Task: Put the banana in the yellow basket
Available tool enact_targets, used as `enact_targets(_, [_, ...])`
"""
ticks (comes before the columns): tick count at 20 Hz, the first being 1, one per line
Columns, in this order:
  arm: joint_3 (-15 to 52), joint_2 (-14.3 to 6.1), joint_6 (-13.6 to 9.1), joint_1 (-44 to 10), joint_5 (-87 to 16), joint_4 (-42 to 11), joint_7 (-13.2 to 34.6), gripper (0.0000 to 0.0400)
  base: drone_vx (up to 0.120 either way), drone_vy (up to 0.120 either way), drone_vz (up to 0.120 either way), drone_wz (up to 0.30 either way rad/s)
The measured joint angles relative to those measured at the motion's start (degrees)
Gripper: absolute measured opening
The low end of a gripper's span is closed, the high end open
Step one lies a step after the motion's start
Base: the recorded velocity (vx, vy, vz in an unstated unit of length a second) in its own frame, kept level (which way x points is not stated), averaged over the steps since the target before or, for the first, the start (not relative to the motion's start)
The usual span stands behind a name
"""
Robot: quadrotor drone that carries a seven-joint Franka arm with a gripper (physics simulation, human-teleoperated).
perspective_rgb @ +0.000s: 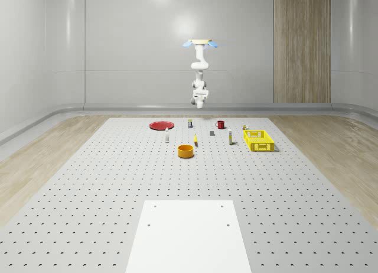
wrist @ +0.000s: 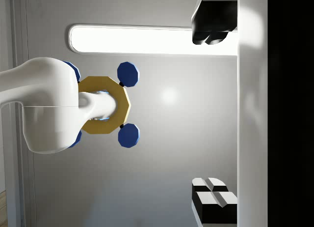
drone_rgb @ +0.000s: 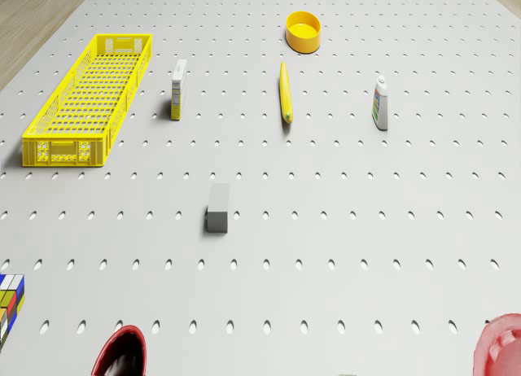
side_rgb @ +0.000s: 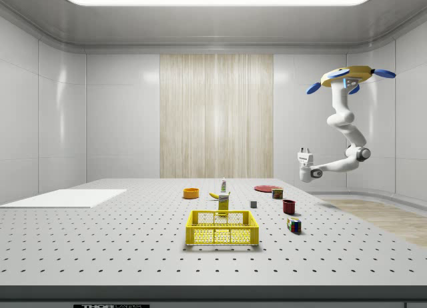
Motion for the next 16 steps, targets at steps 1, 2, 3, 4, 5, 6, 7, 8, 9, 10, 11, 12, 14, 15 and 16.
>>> enact_targets(1, [0.2, 0.0, 0.0, -0.1, -0.3, 0.0, 0.0, 0.04, 0.12, -0.12, 0.0, 0.0])
enact_targets(2, [0.5, -0.1, 0.1, -0.2, -0.8, -0.1, 0.1, 0.04, 0.12, -0.12, 0.0, 0.0])
enact_targets(3, [0.9, -0.1, 0.1, -0.3, -1.2, -0.1, 0.2, 0.04, 0.12, -0.12, 0.0, 0.0])
enact_targets(4, [1.3, -0.1, 0.2, -0.4, -1.8, -0.2, 0.2, 0.04, 0.12, -0.12, 0.0, 0.0])
enact_targets(5, [1.8, -0.2, 0.2, -0.5, -2.5, -0.3, 0.3, 0.04, 0.12, -0.12, 0.0, 0.0])
enact_targets(6, [2.3, -0.2, 0.3, -0.7, -3.3, -0.3, 0.4, 0.04, 0.12, -0.12, 0.0, 0.0])
enact_targets(7, [3.0, -0.3, 0.4, -0.9, -4.2, -0.4, 0.6, 0.04, 0.12, -0.12, 0.0, 0.0])
enact_targets(8, [3.8, -0.3, 0.4, -1.2, -5.4, -0.6, 0.7, 0.04, 0.12, -0.12, 0.0, 0.0])
enact_targets(9, [4.8, -0.4, 0.5, -1.5, -6.7, -0.7, 0.9, 0.04, 0.12, -0.12, 0.0, 0.0])
enact_targets(10, [5.9, -0.5, 0.6, -1.8, -8.3, -1.0, 1.1, 0.04, 0.12, -0.12, 0.0, 0.0])
enact_targets(11, [7.2, -0.6, 0.6, -2.2, -10.1, -1.3, 1.4, 0.04, 0.12, -0.12, 0.0, 0.0])
enact_targets(12, [8.7, -0.7, 0.7, -2.7, -12.2, -1.7, 1.7, 0.04, 0.12, -0.12, 0.0, 0.0])
enact_targets(14, [12.5, -1.0, 1.0, -3.9, -17.7, -2.9, 2.5, 0.04, 0.12, -0.04, 0.0, 0.0])
enact_targets(15, [14.8, -1.2, 1.2, -4.7, -21.1, -3.9, 3.0, 0.04, 0.12, 0.0, 0.0, 0.0])
enact_targets(16, [17.5, -1.5, 1.4, -5.6, -25.0, -5.2, 3.6, 0.04, 0.12, 0.0, 0.0, 0.0])
